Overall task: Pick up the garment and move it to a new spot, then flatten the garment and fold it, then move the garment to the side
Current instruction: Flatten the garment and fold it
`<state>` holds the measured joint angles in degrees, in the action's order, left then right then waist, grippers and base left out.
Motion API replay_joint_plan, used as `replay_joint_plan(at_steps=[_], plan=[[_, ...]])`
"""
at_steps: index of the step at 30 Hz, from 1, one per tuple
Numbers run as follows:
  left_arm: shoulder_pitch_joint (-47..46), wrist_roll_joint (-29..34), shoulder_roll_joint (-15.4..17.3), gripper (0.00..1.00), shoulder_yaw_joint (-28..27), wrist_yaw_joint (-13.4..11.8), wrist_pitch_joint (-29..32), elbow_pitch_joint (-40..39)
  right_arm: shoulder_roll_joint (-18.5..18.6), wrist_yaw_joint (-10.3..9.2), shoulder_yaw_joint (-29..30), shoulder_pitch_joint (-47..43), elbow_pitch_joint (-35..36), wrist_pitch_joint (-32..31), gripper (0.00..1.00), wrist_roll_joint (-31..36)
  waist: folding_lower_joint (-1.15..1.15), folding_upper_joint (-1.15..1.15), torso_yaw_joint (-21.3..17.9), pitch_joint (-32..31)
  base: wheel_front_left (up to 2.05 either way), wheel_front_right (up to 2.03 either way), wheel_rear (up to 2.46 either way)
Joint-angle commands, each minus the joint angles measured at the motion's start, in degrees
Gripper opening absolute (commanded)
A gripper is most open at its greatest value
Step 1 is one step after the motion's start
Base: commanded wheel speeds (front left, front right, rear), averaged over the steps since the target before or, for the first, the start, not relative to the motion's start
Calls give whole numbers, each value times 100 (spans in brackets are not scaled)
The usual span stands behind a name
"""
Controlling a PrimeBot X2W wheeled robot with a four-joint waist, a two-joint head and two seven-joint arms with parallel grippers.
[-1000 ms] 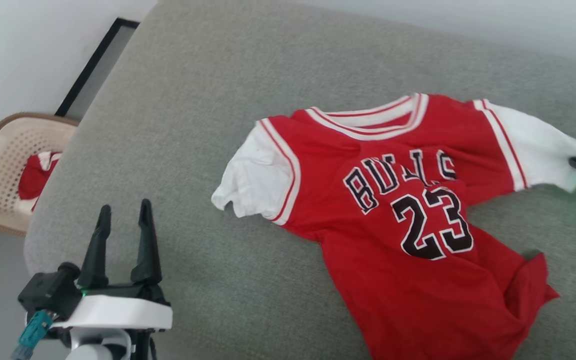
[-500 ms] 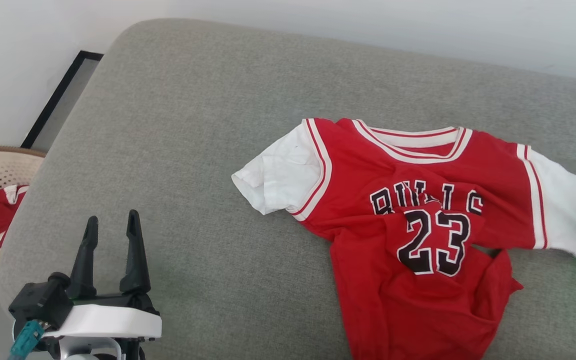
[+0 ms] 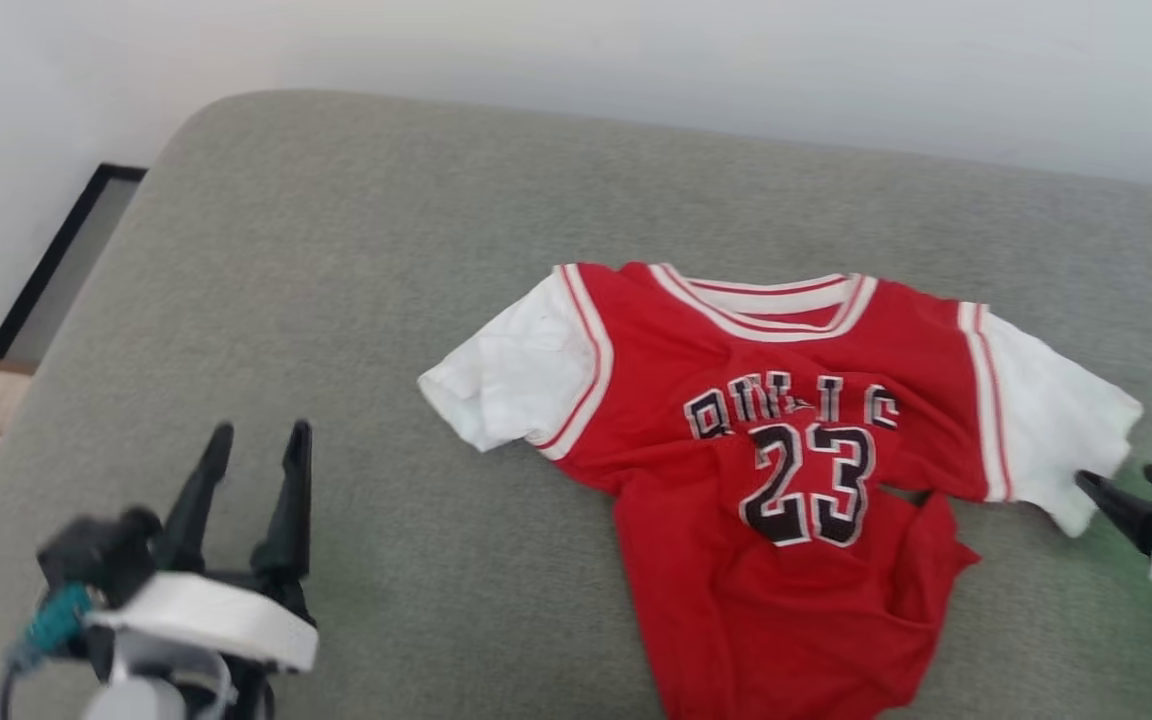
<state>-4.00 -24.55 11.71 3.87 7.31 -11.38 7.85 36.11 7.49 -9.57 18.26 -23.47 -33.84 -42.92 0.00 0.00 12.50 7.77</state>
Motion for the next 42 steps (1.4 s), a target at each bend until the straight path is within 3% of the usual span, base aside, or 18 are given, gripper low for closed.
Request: replay_joint_plan(at_steps=[1,14,16,24,32,42], plan=[[-154,-137,164,100,76,19,146,-50,-111,-1,123,-141,157,113,100,123,0,0,-147,-67,0,0,0],[-1397,-1373,1253,100,708,20,2230,215,-1340,-1,1285,-907,2008,1196,100,1339,0,0,-961,-66,0,0,0],[-1539,-1472,1317,100,738,19,2399,292,-1424,-1,1343,-936,2120,1302,100,1434,0,0,-1013,-41,0,0,0],[-2708,-1959,1461,100,985,-32,3992,1315,-1962,-1,1510,-982,2529,1687,100,1897,0,0,-1352,162,0,0,0],[-3659,-1903,1448,100,1335,-599,5528,2519,-2029,0,1432,-803,2634,1549,100,1883,0,0,-1629,415,0,0,0],[-4005,-1759,1441,100,1608,-1271,6641,3209,-1933,-1,1415,-708,2724,1297,100,1757,0,0,-1740,606,0,0,0]])
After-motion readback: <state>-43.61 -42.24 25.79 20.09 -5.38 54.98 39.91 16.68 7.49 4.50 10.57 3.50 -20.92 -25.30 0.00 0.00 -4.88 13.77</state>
